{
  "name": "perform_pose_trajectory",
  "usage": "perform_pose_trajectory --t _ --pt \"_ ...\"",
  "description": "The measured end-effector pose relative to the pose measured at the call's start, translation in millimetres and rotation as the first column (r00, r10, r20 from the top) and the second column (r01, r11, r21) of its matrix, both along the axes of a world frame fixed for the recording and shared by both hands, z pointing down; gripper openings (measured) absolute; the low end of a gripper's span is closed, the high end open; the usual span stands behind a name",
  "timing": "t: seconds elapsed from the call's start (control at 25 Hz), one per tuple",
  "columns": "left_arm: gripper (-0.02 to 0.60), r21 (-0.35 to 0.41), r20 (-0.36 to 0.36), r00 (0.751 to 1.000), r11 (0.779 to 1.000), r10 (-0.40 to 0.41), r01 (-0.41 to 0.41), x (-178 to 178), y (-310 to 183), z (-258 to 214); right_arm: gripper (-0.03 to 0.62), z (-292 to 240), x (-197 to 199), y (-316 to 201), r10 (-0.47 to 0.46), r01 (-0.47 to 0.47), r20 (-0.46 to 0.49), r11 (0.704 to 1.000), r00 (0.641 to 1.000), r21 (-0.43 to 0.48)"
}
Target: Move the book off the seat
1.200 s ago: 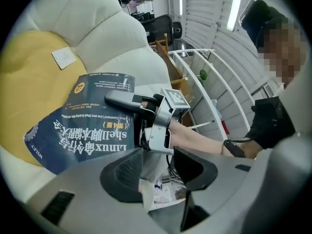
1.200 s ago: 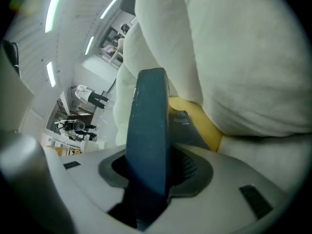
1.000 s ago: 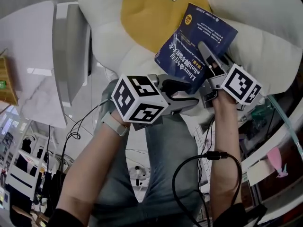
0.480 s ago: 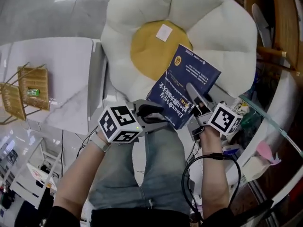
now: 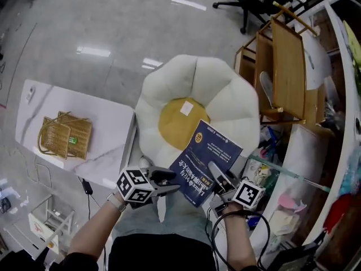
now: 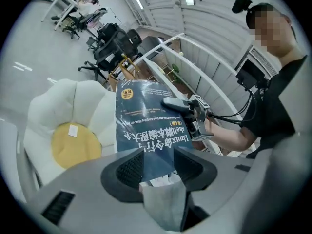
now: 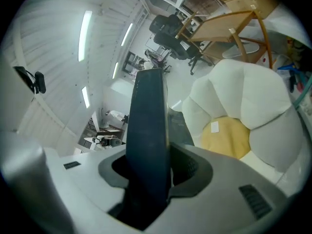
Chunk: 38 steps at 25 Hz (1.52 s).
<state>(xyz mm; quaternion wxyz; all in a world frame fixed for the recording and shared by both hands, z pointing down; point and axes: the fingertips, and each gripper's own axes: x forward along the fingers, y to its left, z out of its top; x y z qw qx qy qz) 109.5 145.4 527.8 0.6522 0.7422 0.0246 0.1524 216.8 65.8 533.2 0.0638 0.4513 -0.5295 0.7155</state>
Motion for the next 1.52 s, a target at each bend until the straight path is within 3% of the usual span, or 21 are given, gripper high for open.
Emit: perform_pose_trajectory --t 0.24,0.48,0.72,0.92,1.12,1.52 --pt "0.193 0.011 -0.031 0.998 0.998 -0.054 0.055 -17.6 -4.7 -66.6 0.183 -71.1 -20.6 -4.9 0.035 -0.035 0.033 0.999 0.999 0.023" --pt "0.190 0.079 -0.012 0.992 0.988 -0.129 0.130 -36.3 -30.3 -89.7 0.183 -113.0 -28.0 -25.5 0.079 -0.086 0.072 0.992 0.994 0.096" --pt "0.189 0.154 0.013 0.974 0.963 -0.226 0.222 -35.2 -48.2 -109.8 0.183 -138.0 -15.7 -48.4 0.033 -0.056 0.129 0.981 0.991 0.183" --pt "0.170 0.155 0.074 0.932 0.927 -0.355 0.341 -73.2 -60.8 -153.2 0.183 -184.4 -65.8 -78.4 -0.039 -0.006 0.233 0.982 0.972 0.189" --pt "0.169 0.163 0.141 0.893 0.900 -0.426 0.404 -118.0 -63.1 -195.3 0.183 -224.7 -124.4 -94.1 -0.127 0.073 0.295 0.980 0.947 0.187" --pt "0.166 0.256 0.268 0.750 0.796 -0.604 0.549 -129.9 -32.0 -210.6 0.183 -225.2 -154.4 -79.1 -0.295 0.238 0.397 0.953 0.869 0.186"
